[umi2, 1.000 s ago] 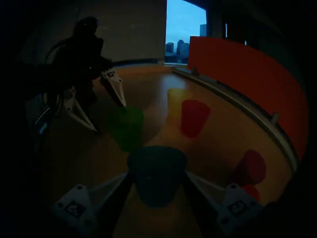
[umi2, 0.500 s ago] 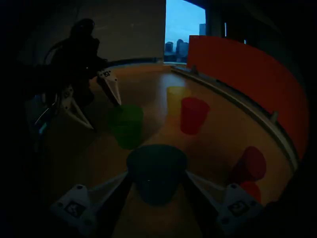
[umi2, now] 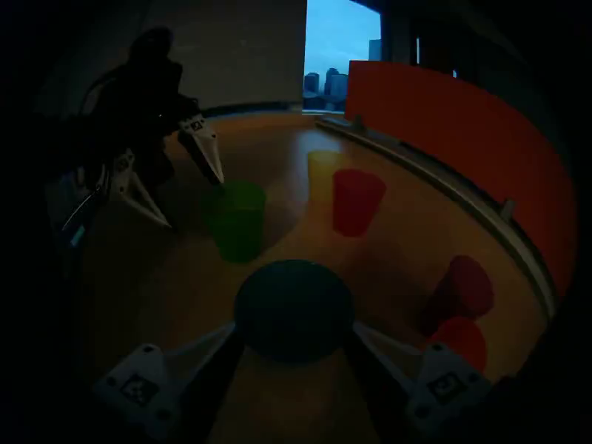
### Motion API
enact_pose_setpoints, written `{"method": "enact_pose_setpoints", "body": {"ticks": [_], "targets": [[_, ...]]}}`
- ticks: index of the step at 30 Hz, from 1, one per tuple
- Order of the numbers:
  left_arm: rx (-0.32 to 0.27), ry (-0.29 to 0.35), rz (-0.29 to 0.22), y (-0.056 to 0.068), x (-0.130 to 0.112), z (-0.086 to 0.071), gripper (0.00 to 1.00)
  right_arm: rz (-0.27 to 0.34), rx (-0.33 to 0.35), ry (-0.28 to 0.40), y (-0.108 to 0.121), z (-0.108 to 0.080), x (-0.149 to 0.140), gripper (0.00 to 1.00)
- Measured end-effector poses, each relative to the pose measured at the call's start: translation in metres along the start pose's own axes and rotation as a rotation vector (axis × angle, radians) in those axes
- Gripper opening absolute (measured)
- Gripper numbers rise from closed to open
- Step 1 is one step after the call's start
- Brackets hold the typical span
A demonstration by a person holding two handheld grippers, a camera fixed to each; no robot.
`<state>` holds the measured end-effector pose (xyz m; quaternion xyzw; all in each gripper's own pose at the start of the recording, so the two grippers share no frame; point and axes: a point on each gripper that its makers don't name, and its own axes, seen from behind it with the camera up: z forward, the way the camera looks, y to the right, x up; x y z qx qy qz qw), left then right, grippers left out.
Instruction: Pour water
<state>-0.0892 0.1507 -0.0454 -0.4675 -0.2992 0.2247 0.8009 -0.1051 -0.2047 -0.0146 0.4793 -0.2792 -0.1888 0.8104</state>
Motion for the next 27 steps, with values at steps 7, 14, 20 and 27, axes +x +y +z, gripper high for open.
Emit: {"method": "enact_pose_setpoints", "body": {"ticks": [7,14,20,27], "targets": [[0.004,0.000,-0.004,0.000,0.001,-0.002,0.95,0.004,-0.005,-0.001,-0.001,-0.007,-0.002,0.96],[0.028,0.010,-0.016,-0.002,-0.001,-0.010,0.96,0.009,-0.013,-0.018,-0.006,-0.020,-0.013,0.96],[0.048,0.014,-0.026,-0.002,-0.004,-0.020,0.97,0.023,-0.034,-0.019,-0.010,-0.038,-0.019,0.96],[0.057,0.025,-0.050,0.003,-0.004,-0.032,0.97,0.041,-0.065,-0.010,-0.013,-0.059,-0.020,0.96]]}}
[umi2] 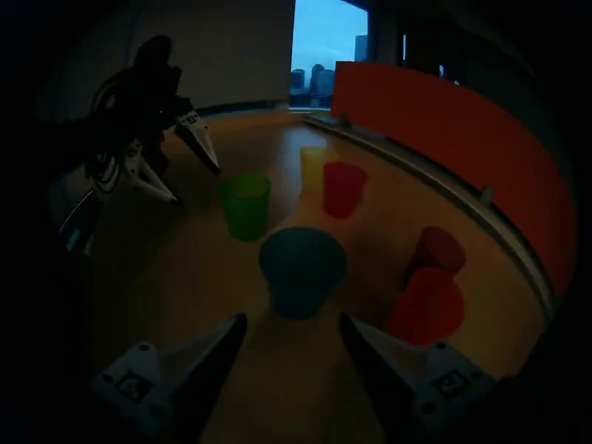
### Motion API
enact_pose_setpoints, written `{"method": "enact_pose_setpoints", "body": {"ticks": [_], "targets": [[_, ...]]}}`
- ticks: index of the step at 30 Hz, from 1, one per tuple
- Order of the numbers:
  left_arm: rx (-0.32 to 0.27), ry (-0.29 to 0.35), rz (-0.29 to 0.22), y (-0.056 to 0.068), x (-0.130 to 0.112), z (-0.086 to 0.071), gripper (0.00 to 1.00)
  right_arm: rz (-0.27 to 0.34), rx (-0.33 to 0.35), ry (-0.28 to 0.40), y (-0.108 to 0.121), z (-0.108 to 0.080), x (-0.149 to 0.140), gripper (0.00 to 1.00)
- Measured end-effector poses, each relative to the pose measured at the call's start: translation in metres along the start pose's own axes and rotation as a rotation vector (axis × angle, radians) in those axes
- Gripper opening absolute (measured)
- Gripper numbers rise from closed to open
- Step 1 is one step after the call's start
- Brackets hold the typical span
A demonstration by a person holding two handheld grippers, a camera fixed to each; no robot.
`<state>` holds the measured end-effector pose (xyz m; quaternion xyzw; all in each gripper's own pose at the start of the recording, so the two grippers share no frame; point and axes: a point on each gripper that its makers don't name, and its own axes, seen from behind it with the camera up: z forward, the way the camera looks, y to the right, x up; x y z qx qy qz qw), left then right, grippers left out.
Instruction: Pour water
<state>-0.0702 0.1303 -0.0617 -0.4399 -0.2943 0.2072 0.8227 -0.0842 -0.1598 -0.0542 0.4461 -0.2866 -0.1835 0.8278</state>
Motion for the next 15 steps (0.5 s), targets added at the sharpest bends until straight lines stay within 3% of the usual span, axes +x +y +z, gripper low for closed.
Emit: {"method": "enact_pose_setpoints", "body": {"ticks": [8,15], "targets": [[0.030,0.032,-0.014,0.002,0.005,-0.010,0.98,0.004,-0.034,0.013,0.000,-0.017,0.000,0.96],[0.074,0.109,-0.086,-0.011,0.017,-0.025,0.99,0.020,-0.073,0.046,0.002,-0.035,0.008,0.96]]}}
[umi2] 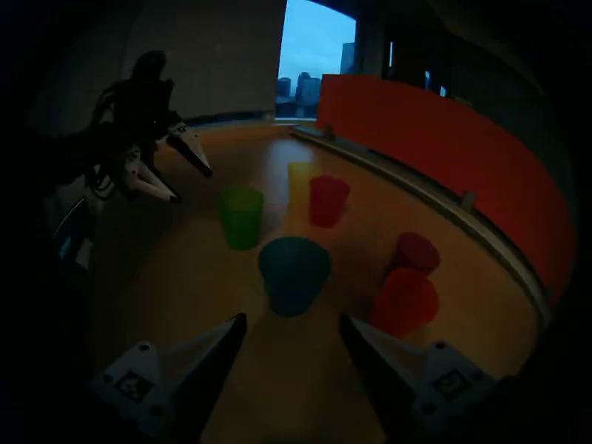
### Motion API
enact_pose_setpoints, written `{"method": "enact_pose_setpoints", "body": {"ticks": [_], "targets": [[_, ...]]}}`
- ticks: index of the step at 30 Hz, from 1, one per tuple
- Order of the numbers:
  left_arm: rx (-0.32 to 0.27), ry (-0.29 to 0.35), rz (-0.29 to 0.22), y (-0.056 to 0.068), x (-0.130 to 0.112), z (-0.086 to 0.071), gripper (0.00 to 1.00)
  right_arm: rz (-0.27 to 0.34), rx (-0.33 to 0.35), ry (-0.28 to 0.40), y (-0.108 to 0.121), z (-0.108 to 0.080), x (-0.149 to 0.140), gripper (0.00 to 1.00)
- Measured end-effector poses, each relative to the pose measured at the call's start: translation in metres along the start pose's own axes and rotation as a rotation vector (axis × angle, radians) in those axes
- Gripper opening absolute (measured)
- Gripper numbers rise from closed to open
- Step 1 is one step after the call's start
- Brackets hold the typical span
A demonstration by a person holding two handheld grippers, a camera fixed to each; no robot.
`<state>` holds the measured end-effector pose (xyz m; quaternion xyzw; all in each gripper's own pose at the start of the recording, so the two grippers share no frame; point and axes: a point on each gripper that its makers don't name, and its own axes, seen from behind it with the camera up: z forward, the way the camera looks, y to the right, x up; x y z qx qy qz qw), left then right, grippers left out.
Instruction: Pour water
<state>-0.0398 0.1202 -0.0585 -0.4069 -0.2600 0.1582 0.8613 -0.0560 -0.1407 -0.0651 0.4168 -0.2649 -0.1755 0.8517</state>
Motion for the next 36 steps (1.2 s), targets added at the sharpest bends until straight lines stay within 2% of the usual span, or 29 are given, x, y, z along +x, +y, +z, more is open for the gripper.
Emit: {"method": "enact_pose_setpoints", "body": {"ticks": [8,14,19,26,29,32,36], "targets": [[0.086,0.129,-0.035,-0.017,0.031,-0.025,0.99,0.017,-0.078,0.075,0.014,-0.031,0.027,0.96],[0.158,0.237,-0.056,-0.033,0.057,-0.050,0.99,0.030,-0.149,0.187,0.027,-0.058,0.064,0.96],[0.207,0.340,-0.058,-0.038,0.083,-0.073,0.99,0.050,-0.208,0.295,0.037,-0.079,0.095,0.96],[0.321,0.486,-0.083,-0.053,0.118,-0.107,0.99,0.058,-0.285,0.407,0.051,-0.104,0.123,0.96],[0.380,0.518,-0.087,-0.061,0.126,-0.115,0.99,0.063,-0.333,0.452,0.059,-0.117,0.136,0.96],[0.403,0.536,-0.101,-0.064,0.129,-0.119,0.99,0.081,-0.373,0.501,0.064,-0.127,0.145,0.96],[0.416,0.560,-0.116,-0.066,0.133,-0.125,0.99,0.103,-0.389,0.528,0.066,-0.132,0.147,0.96]]}}
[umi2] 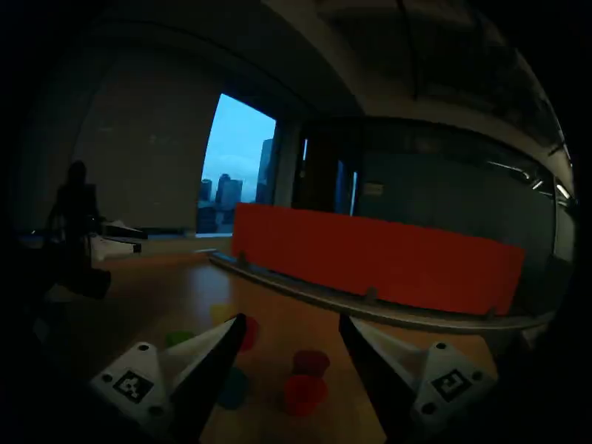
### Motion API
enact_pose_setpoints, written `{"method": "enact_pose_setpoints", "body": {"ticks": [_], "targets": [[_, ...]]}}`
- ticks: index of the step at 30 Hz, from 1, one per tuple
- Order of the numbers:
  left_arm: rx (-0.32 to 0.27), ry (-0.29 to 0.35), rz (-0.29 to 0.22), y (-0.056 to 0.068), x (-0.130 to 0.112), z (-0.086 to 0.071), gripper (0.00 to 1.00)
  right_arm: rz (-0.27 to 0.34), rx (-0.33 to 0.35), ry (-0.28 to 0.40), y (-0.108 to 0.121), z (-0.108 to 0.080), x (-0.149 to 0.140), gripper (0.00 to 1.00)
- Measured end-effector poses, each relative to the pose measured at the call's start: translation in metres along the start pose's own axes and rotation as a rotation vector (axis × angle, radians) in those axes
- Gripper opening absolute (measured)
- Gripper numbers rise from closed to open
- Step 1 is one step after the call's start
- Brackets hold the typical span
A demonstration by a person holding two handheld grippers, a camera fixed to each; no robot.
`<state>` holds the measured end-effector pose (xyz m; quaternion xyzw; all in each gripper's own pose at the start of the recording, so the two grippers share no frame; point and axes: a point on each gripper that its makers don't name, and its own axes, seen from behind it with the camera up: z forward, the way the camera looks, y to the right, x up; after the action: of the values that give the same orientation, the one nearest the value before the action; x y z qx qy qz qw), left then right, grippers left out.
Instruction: Pour water
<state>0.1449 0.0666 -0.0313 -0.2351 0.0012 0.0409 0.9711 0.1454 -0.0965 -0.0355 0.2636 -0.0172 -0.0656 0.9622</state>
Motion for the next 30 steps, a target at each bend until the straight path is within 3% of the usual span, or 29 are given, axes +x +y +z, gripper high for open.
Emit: {"method": "enact_pose_setpoints", "body": {"ticks": [6,11,17,23,30], "targets": [[0.086,0.040,-0.005,-0.016,0.013,-0.005,0.99,0.020,-0.090,0.051,0.019,-0.003,0.012,0.97],[0.195,0.070,-0.021,-0.039,0.024,-0.010,0.99,0.015,-0.238,0.111,0.049,-0.008,0.030,0.97],[0.280,0.095,-0.017,-0.052,0.032,-0.014,0.99,-0.012,-0.400,0.142,0.078,-0.018,0.041,0.97],[0.356,0.101,-0.049,-0.061,0.035,-0.016,0.99,0.013,-0.465,0.182,0.083,-0.024,0.054,0.97],[0.414,0.107,-0.104,-0.069,0.033,-0.018,0.99,0.063,-0.521,0.175,0.093,-0.028,0.050,0.97]]}}
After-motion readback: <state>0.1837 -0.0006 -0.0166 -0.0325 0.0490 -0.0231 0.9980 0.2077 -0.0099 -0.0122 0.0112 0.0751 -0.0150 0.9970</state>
